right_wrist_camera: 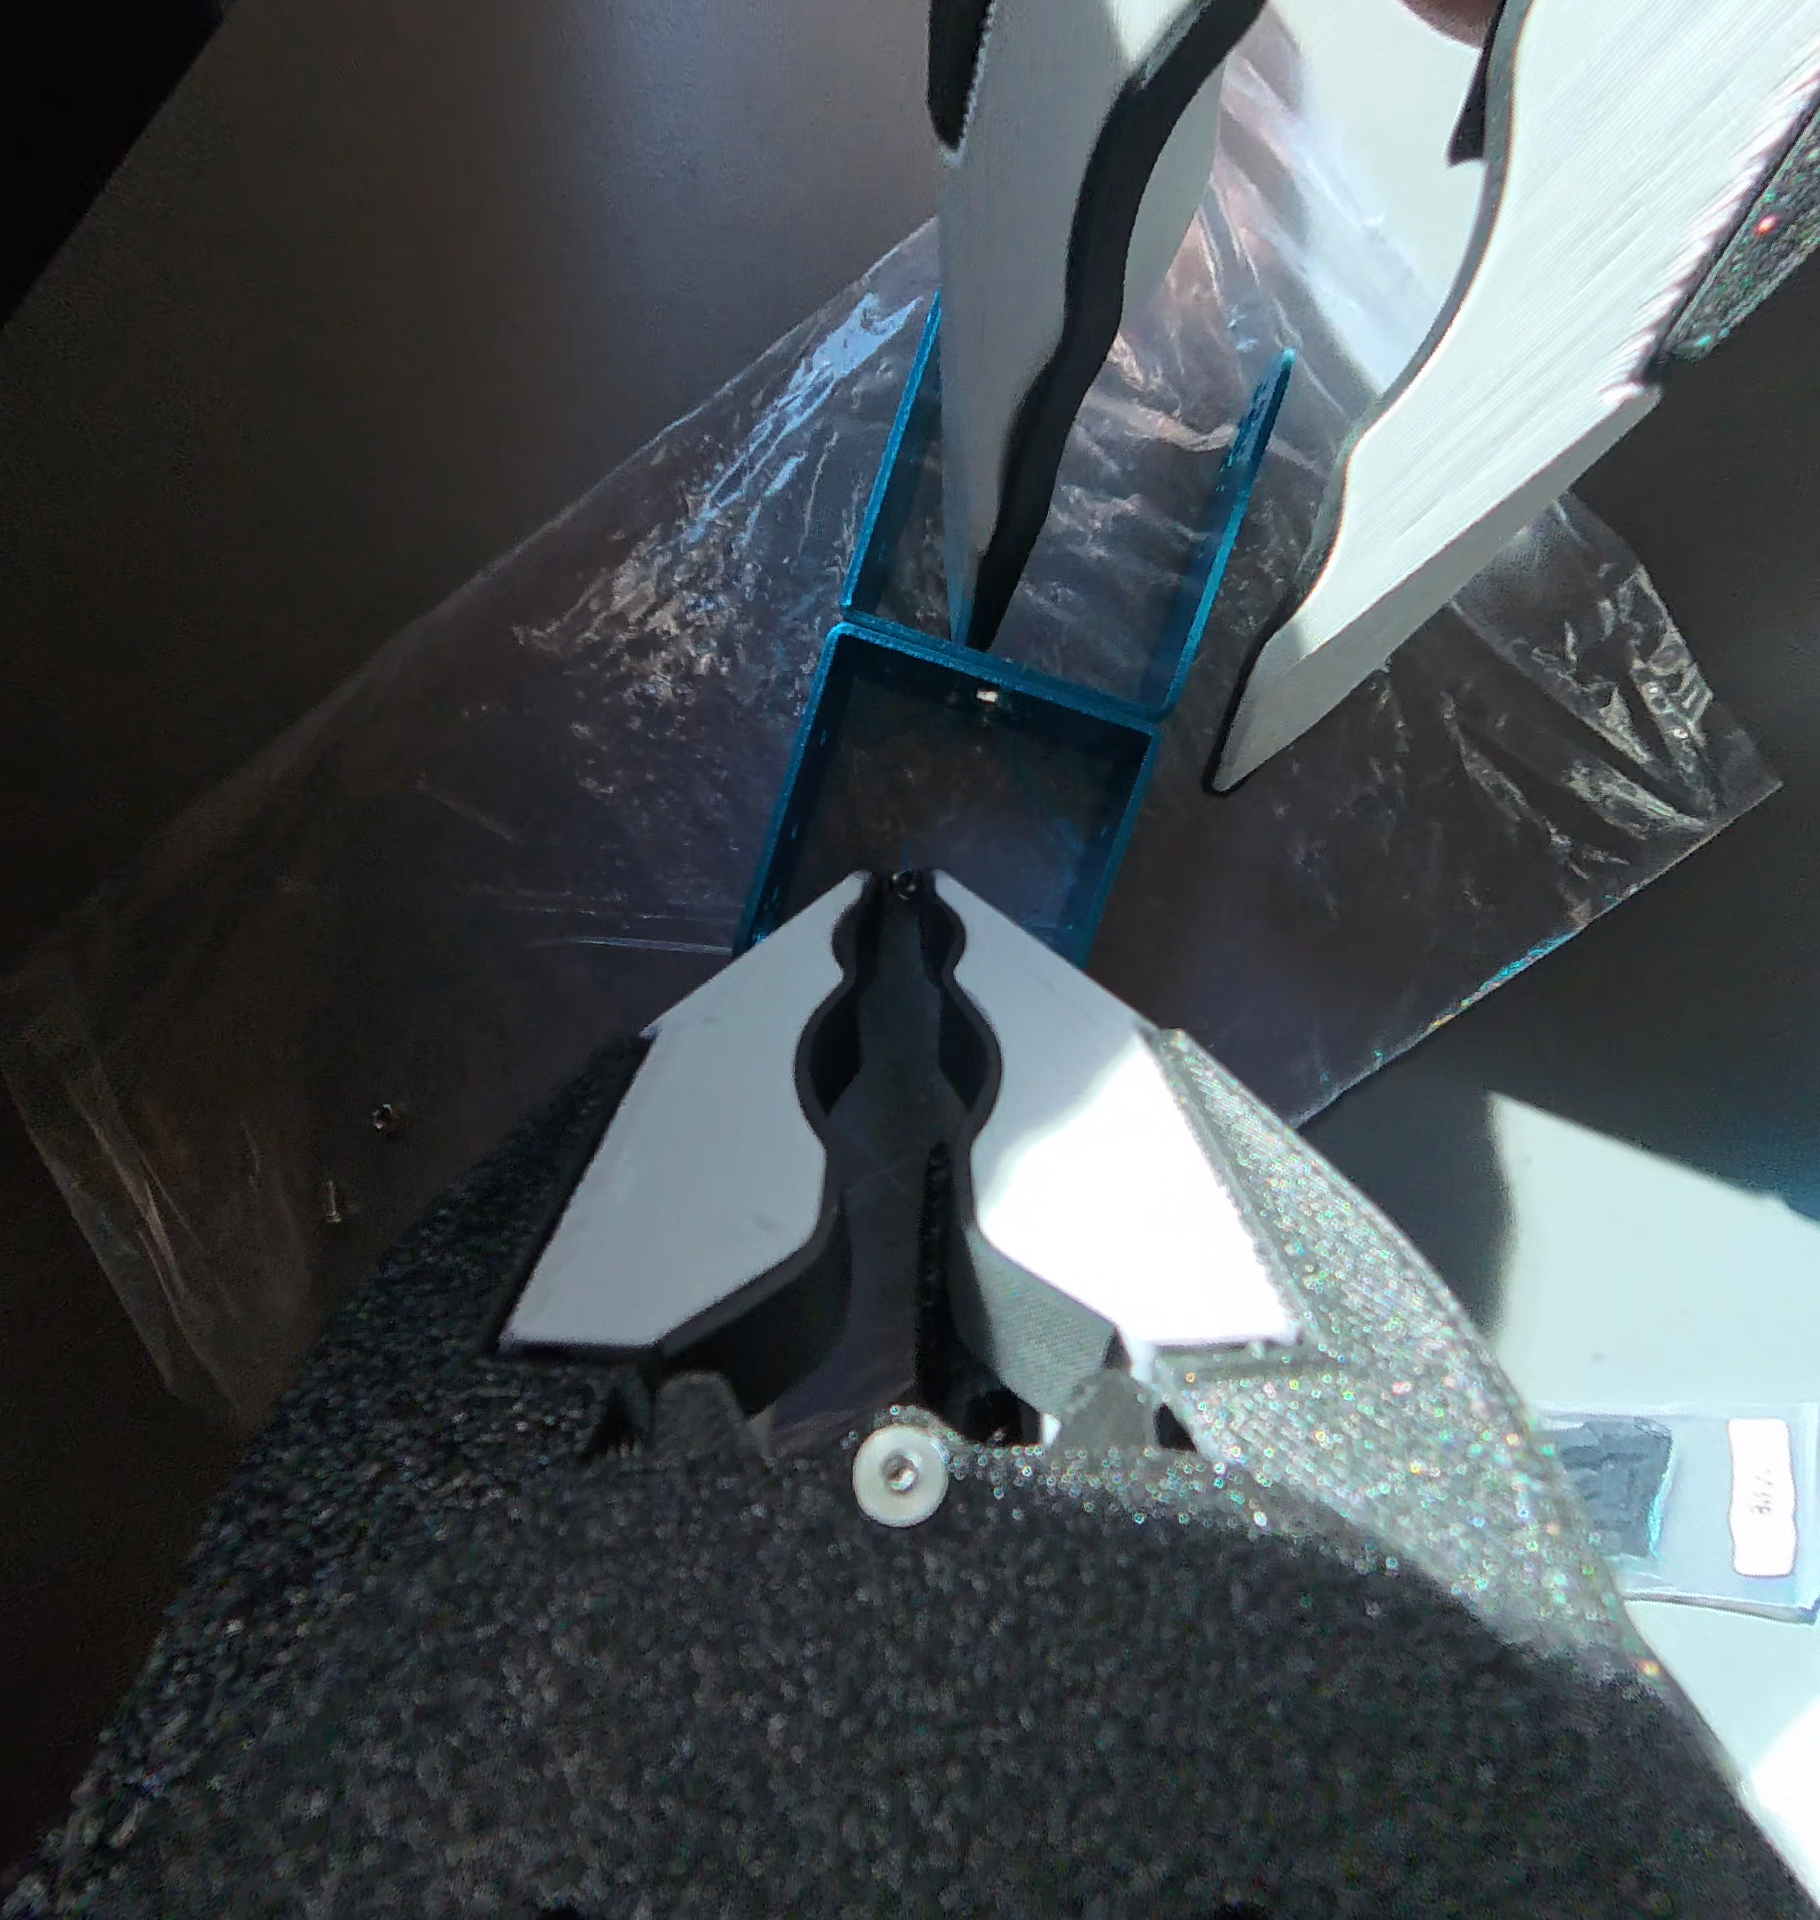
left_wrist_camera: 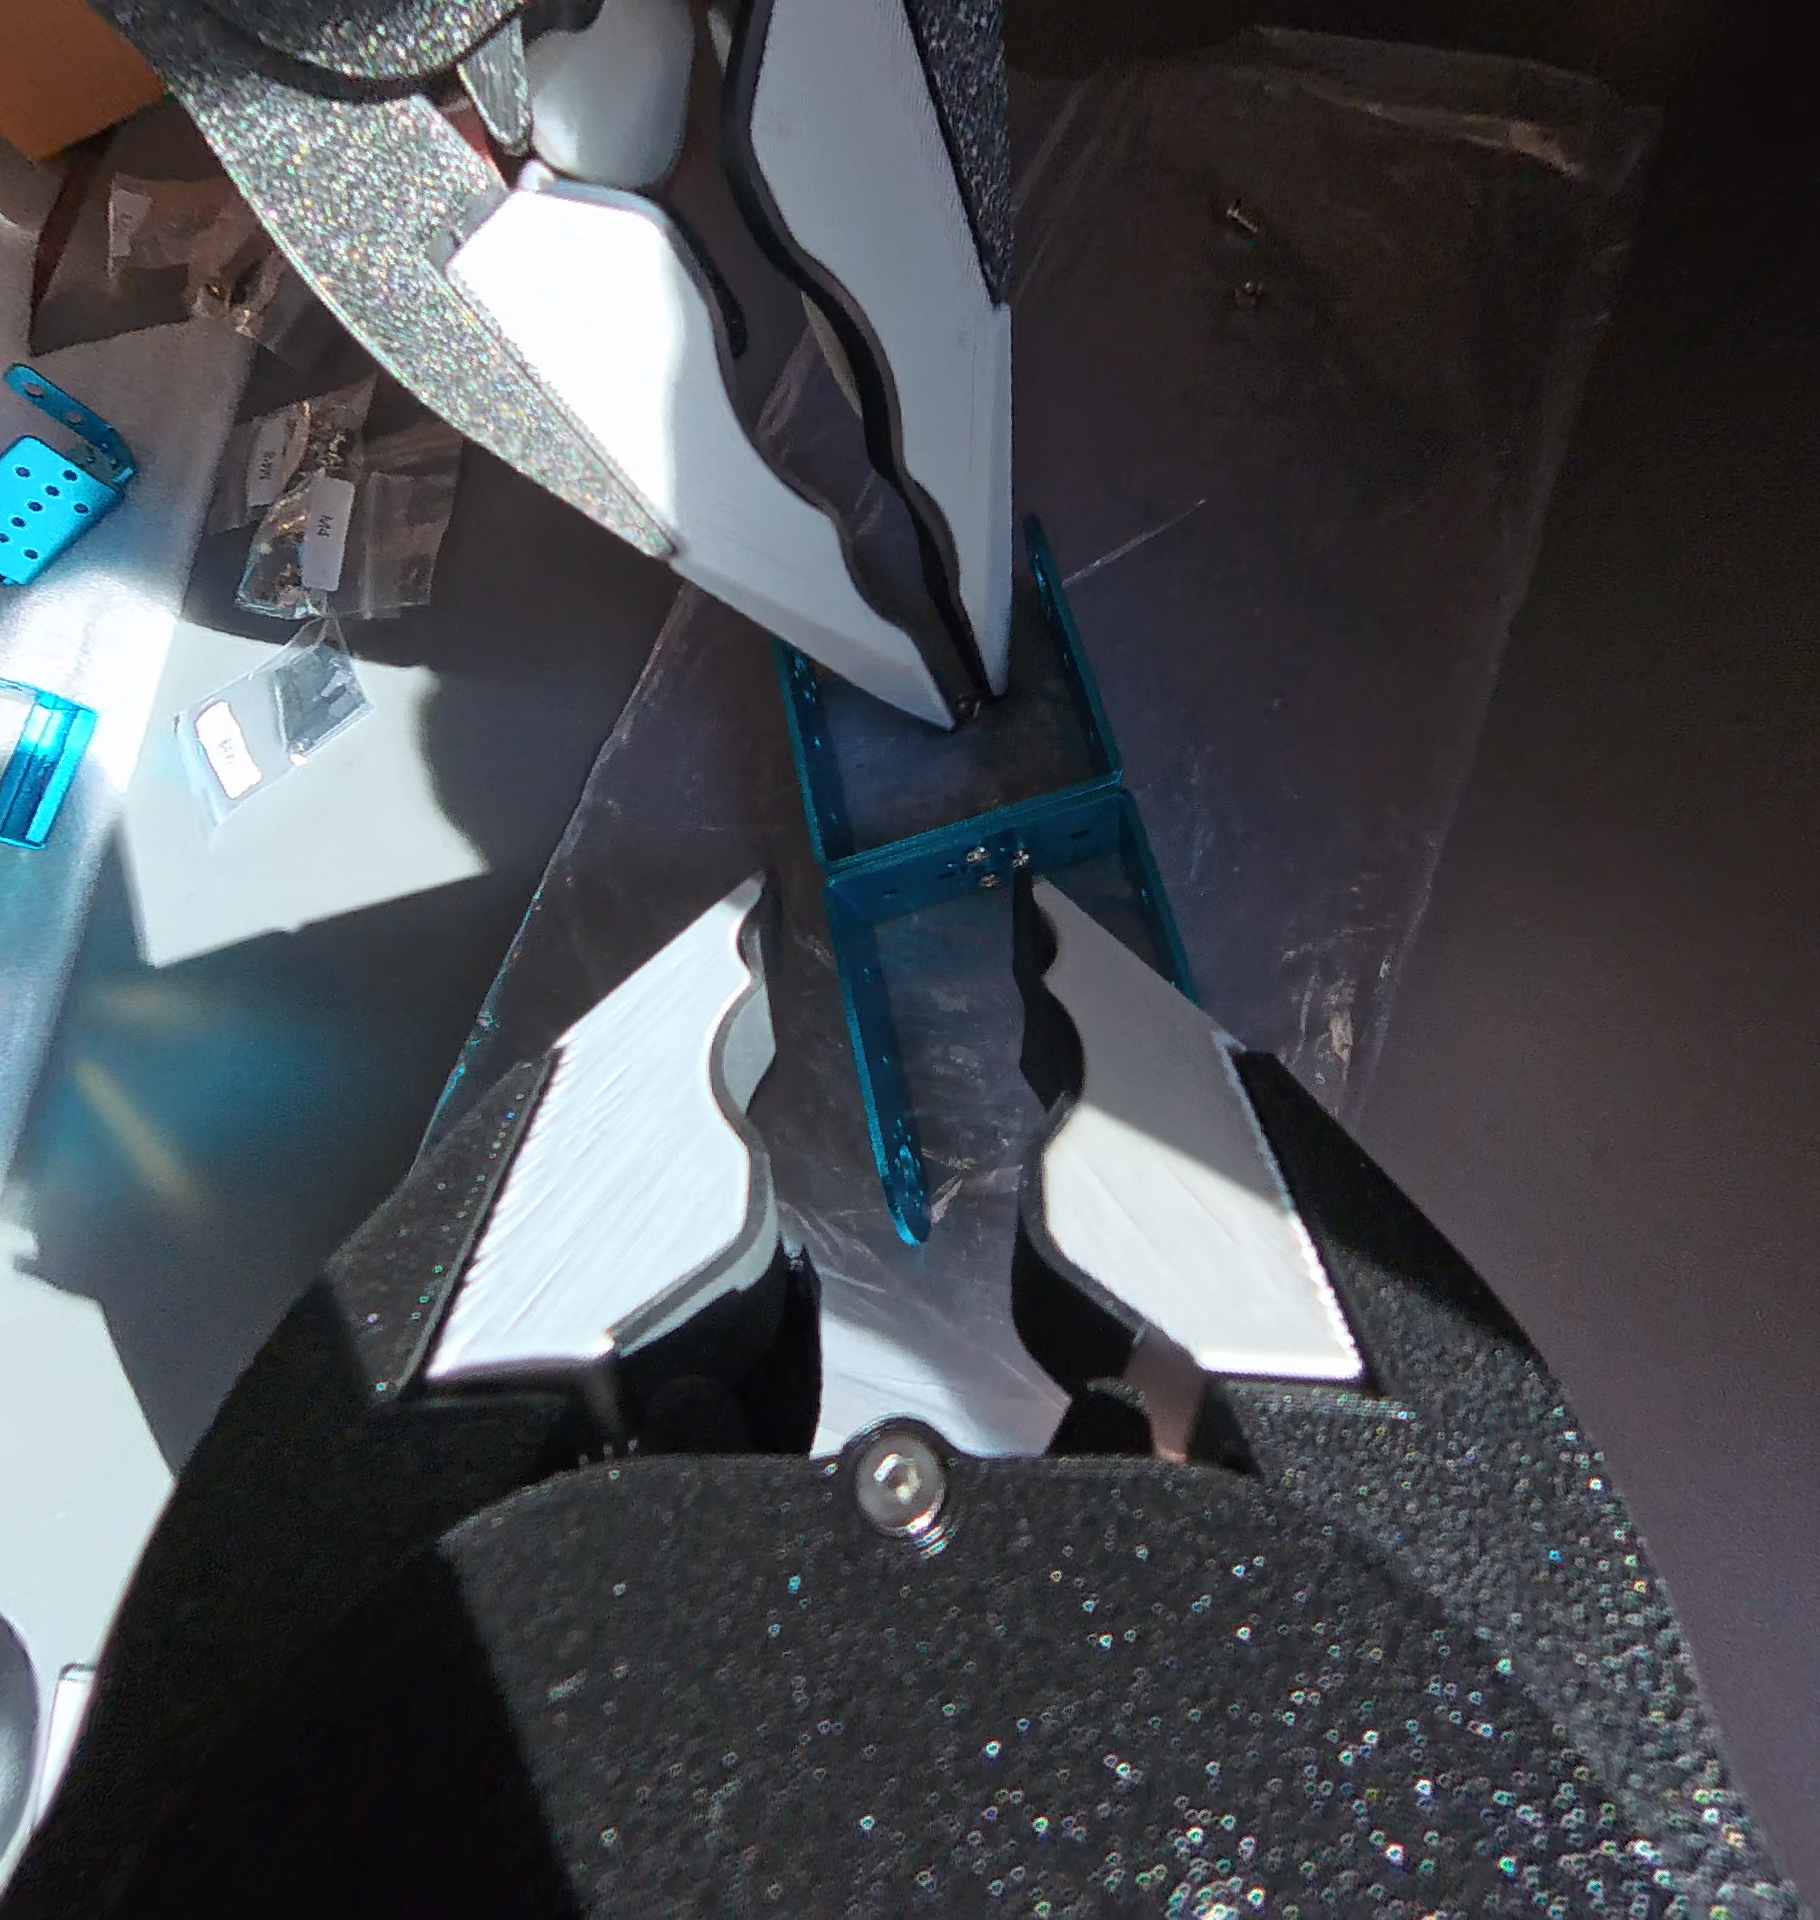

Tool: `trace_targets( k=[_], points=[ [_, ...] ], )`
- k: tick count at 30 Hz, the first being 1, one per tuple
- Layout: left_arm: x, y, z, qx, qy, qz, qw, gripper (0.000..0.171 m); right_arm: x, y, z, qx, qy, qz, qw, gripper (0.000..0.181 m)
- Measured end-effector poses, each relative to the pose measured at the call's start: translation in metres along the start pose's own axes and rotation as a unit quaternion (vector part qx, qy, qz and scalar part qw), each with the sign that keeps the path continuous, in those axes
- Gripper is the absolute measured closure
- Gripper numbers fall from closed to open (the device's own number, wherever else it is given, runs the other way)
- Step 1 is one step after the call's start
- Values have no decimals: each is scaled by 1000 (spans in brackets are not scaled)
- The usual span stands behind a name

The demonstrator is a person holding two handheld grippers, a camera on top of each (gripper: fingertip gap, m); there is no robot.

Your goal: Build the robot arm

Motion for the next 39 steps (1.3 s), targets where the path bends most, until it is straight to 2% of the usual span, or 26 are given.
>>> trace_targets(
  k=[5,11,14,18,20,29,33,39],
  points=[
    [2,-2,1,-7,-7,-3,1000,128,-1,0,1,-4,1,17,1000,177],
    [-4,4,-5,-9,9,17,1000,128,-5,14,5,39,14,86,995,177],
    [-4,5,-4,-9,8,19,1000,128,2,10,9,28,-8,72,997,177],
    [-3,4,-4,-9,6,18,1000,130,8,19,4,37,5,105,994,177],
    [-3,3,-3,-7,5,15,1000,130,9,15,8,35,-14,96,995,178],
    [3,1,1,0,-2,7,1000,129,10,10,4,55,-17,100,993,179],
    [3,2,1,-4,-2,9,1000,131,9,10,6,85,-26,110,990,179],
    [4,1,1,-6,-6,6,1000,138,2,8,8,175,-21,135,975,180]
  ],
)
Point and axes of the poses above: each gripper's, where its closed fingertips meet, x out along the fingers, y out of its top, z = x × y across the jaws, the point moved 4 cm from there along -x, back along the fingers, and after that the axes turned 7 degrees about z, right-handed, at the moved point
